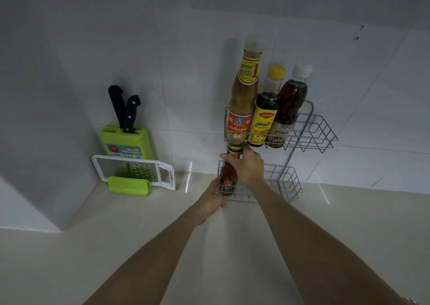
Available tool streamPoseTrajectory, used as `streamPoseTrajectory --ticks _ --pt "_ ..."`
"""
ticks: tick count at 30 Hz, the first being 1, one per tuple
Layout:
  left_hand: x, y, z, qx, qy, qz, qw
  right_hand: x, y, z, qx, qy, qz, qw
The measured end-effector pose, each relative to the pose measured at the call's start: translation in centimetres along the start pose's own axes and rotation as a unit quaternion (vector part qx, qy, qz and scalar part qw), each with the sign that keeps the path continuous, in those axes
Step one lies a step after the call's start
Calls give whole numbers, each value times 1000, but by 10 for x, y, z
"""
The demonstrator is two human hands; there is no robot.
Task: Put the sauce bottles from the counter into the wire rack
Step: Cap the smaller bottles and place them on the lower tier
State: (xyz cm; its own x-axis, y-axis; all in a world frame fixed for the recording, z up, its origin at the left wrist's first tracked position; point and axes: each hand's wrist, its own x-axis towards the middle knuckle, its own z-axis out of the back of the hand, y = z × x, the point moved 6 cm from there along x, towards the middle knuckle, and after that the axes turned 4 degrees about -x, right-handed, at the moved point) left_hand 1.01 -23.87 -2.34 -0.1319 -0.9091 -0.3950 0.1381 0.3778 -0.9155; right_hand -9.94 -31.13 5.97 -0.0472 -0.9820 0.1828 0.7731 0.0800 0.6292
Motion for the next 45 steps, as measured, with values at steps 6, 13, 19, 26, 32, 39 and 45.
streamPoseTrajectory --ticks 6,13,19,26,32,39,45 --pt "-4 0 1 27 5 1 1000 -5 -5 -4 8 16 -17 1000" --pt "-10 -2 2 81 12 -10 997 -20 -23 -22 45 65 -34 996" --pt "-16 -10 6 130 -35 -31 990 -35 -28 -20 86 53 -41 994" --pt "-45 -30 14 145 -87 -83 982 -73 -25 11 106 21 -36 994" --pt "-100 -39 15 114 -97 -89 985 -128 -13 62 125 -6 -36 992" --pt "-162 -32 -15 102 -81 -113 985 -206 -14 127 124 -74 -45 989" --pt "-191 -16 -80 123 -10 -137 983 -253 -33 182 82 -126 -19 989"
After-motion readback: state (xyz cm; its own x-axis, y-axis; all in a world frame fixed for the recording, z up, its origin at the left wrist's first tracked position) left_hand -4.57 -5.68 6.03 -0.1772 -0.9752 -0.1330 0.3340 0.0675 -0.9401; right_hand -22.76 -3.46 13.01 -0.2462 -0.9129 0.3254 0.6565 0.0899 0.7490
